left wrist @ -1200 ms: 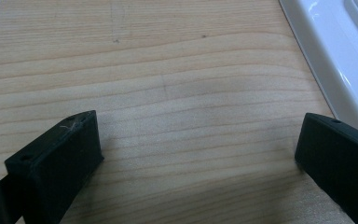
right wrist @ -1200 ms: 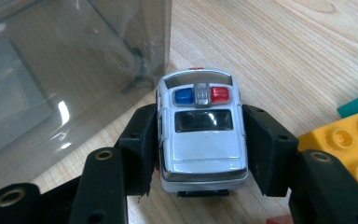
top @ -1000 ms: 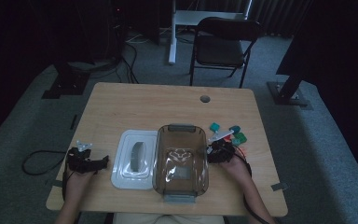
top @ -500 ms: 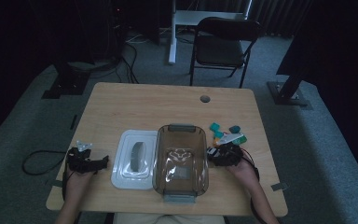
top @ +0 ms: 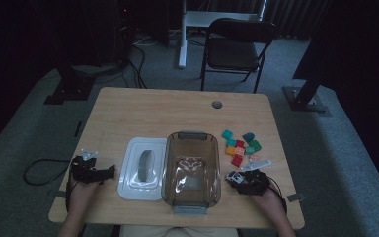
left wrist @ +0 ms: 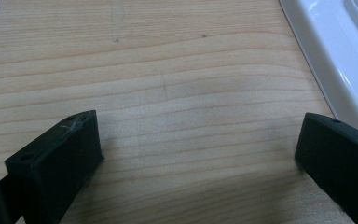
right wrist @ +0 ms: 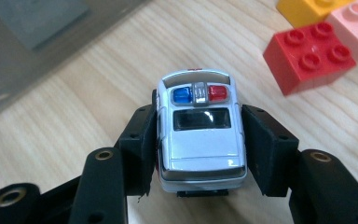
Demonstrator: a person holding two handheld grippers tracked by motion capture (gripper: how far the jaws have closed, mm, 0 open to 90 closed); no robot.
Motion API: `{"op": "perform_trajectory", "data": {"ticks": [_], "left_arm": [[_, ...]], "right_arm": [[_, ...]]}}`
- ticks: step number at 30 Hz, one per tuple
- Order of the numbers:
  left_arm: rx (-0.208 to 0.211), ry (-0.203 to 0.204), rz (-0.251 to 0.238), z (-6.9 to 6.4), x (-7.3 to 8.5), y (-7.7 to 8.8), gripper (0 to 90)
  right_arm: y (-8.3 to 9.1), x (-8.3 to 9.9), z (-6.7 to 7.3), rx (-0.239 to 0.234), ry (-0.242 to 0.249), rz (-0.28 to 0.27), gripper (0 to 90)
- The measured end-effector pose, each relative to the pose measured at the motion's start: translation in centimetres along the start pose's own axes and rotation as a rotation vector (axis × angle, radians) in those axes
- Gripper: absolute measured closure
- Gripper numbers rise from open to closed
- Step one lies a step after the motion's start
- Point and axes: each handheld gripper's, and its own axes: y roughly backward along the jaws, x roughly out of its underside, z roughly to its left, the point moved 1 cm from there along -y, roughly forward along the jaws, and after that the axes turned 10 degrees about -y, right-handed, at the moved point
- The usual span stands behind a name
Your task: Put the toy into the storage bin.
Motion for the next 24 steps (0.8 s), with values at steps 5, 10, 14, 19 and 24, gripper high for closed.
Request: {"op": "perform_trajectory", "data": {"ticks": [5,10,14,19,24], "left_arm": [[0.000,0.000,0.000,0.0,0.0,0.0,0.8],[0.000,0.000,0.000,0.0,0.0,0.0,0.8],[0.000,0.000,0.000,0.0,0.0,0.0,0.8],[0.000,0.000,0.000,0.0,0.0,0.0,0.8],[-0.001,0.000,0.000,0.0,0.0,0.0,0.8]], "right_arm": [[0.2,0.0,0.1,0.012,0.007,0.006,46.6],[0.0,-0.9,0.1,-0.013,0.005,0.008,38.6],[-0.2,-1.3,0.1,-0.018,0.024,0.019,39.0],[-0.5,-0.9,0.4,0.018,0.052,0.049,44.9],[-0.2,-0.7,0.4,0.025,0.046,0.048,48.1]]}}
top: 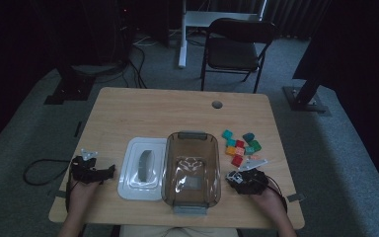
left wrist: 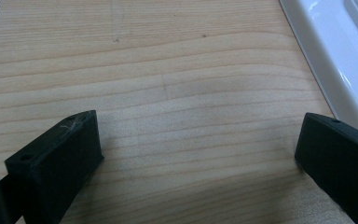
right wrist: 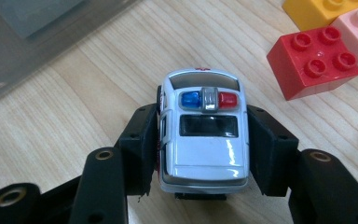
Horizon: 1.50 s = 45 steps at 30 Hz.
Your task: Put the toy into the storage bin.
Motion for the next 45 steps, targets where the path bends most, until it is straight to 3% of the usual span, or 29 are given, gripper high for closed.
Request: {"op": "perform_trajectory", "data": {"ticks": [5,12,20,27,31,37,39,41,45], "left_arm": [[0.000,0.000,0.000,0.0,0.0,0.0,0.9],[0.000,0.000,0.000,0.0,0.0,0.0,0.8],[0.000,0.000,0.000,0.0,0.0,0.0,0.8],[0.000,0.000,0.000,0.0,0.0,0.0,0.8],[0.000,0.000,0.000,0.0,0.0,0.0,0.8],[0.000,0.000,0.000,0.0,0.0,0.0,0.8],[0.000,0.000,0.000,0.0,0.0,0.0,0.8],[0.000,0.000,0.000,0.0,0.0,0.0,0.8],[0.000,-0.001,0.000,0.0,0.0,0.0,0.8]], "right_arm": [[0.4,-0.1,-0.2,-0.012,-0.029,0.001,48.3],[3.5,-0.6,-1.1,-0.008,-0.070,-0.108,48.3],[7.6,-3.0,-1.2,-0.036,-0.055,-0.203,48.2],[10.7,-6.0,0.9,-0.104,0.041,-0.282,48.2],[11.3,-7.8,2.7,-0.156,0.102,-0.294,48.2],[11.0,-10.1,6.0,-0.219,0.222,-0.258,48.1],[10.8,-10.3,6.4,-0.222,0.238,-0.254,48.1],[10.2,-11.0,7.9,-0.246,0.278,-0.233,48.2],[8.8,-11.6,9.6,-0.266,0.335,-0.171,48.2]]}}
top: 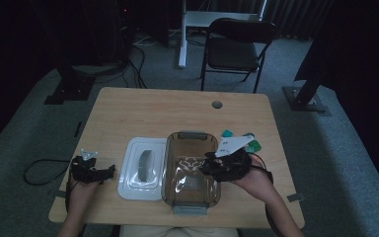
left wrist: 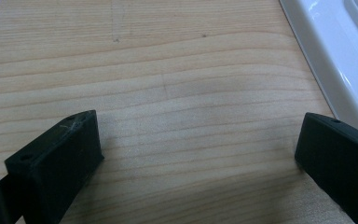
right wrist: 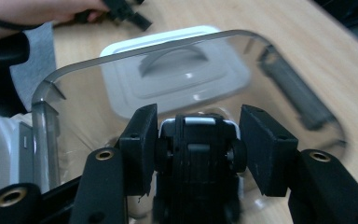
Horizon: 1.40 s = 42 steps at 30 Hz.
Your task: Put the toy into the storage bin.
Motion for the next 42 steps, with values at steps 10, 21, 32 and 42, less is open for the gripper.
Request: {"op": "perform_trajectory", "data": {"ticks": [10,21,32,42], "left_arm": [[0.000,0.001,0.000,0.0,0.0,0.0,0.8],[0.000,0.001,0.000,0.0,0.0,0.0,0.8],[0.000,0.000,0.000,0.0,0.0,0.0,0.8],[0.000,0.001,0.000,0.0,0.0,0.0,0.8]], "right_arm": [[-5.7,-1.2,1.2,-0.010,0.100,0.206,48.2],[-9.6,-1.2,2.7,-0.023,0.242,0.451,48.1],[-11.6,-0.9,3.6,-0.029,0.281,0.611,47.9],[-12.6,-0.4,4.0,-0.054,0.314,0.702,47.5]]}}
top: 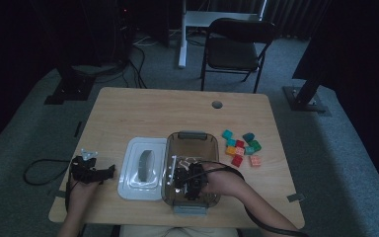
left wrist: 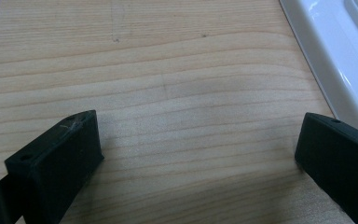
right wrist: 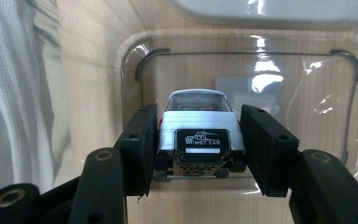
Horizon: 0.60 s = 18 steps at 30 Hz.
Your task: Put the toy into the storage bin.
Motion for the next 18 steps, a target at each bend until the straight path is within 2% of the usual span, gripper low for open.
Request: {"op": "perform_trajectory", "data": {"ticks": [6,7,11,12,17,18], "left_arm": [[0.000,-0.001,0.001,0.0,0.0,0.0,0.8],[0.000,-0.001,0.001,0.0,0.0,0.0,0.8],[0.000,0.000,0.000,0.0,0.0,0.0,0.8],[0.000,0.000,0.000,0.0,0.0,0.0,0.8],[0.000,0.000,0.000,0.0,0.0,0.0,0.8],[0.000,0.000,0.000,0.0,0.0,0.0,0.8]], "right_arm": [[-0.3,0.0,0.0,-0.011,0.009,0.024,45.0],[-0.2,0.0,-0.1,-0.021,-0.002,0.016,42.3],[0.1,0.0,-0.2,-0.032,-0.019,-0.008,41.9],[0.3,0.2,-0.2,-0.029,-0.028,-0.033,41.8],[0.8,0.4,-0.4,-0.022,-0.058,-0.080,41.8],[1.3,0.7,-0.5,-0.022,-0.071,-0.116,41.8]]}}
